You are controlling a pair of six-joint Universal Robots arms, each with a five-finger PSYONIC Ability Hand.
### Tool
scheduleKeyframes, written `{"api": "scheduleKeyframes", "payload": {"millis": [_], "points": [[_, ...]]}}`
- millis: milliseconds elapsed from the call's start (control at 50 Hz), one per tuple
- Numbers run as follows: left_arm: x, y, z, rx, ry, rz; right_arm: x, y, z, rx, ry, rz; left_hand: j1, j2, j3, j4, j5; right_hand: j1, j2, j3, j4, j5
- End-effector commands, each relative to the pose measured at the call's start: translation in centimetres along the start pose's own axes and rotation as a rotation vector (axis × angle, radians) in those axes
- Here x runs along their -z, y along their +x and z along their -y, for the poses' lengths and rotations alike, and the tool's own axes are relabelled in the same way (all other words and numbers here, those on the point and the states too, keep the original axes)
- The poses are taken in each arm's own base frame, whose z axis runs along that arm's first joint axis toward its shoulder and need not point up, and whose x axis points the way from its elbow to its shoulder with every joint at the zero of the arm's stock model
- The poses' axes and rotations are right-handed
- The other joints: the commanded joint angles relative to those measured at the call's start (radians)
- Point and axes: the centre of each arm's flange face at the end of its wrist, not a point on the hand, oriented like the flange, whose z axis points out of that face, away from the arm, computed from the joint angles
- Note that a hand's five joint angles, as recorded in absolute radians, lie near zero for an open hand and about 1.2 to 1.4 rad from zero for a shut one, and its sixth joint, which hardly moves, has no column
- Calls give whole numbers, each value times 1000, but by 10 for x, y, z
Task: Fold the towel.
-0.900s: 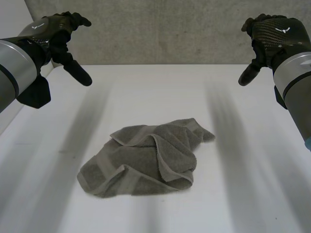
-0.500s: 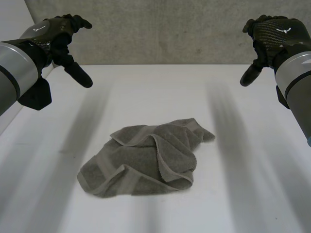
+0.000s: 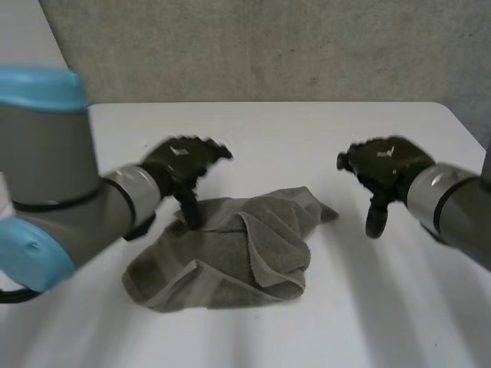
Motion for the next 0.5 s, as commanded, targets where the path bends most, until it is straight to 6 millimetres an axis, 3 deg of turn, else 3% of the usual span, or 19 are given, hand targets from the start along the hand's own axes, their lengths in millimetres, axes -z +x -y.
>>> {"api": "scheduleKeyframes", "payload": {"millis": [20, 220, 240, 360, 500], "points": [[-21, 25, -27, -57, 33, -61, -6, -26, -51, -108, -50, 59, 47, 62, 62, 62, 34, -59, -65, -68, -82, -62], [-42, 42, -42, -82, 131, -75, 1, -47, -90, -377, -119, 93, 326, 341, 341, 341, 313, -59, -65, -68, -82, -62], [-43, 42, -43, -83, 139, -75, 1, -49, -93, -422, -129, 109, 436, 451, 452, 452, 423, -59, -65, -68, -82, -62], [-47, 46, -47, -87, 149, -80, 0, -57, -92, -522, -134, 180, 733, 749, 749, 749, 720, -59, -65, -68, -82, -62], [-46, 50, -56, -87, 124, -94, -8, -62, -88, -608, -130, 200, 749, 764, 764, 764, 735, -59, -65, -68, -82, -62]]}}
